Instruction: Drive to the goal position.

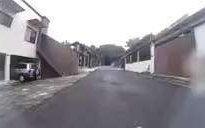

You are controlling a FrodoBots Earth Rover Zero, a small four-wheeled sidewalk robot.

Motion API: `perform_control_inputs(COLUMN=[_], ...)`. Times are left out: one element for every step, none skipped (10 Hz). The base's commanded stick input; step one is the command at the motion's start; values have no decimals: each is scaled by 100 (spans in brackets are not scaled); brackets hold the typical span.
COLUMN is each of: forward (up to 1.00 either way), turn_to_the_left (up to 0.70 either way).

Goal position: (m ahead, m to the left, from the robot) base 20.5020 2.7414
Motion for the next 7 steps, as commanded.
perform_control_inputs(forward=[50, 50, 50, 50, 50, 50, 50], turn_to_the_left=[0, -5, -50, -50, -50, -48, -37])
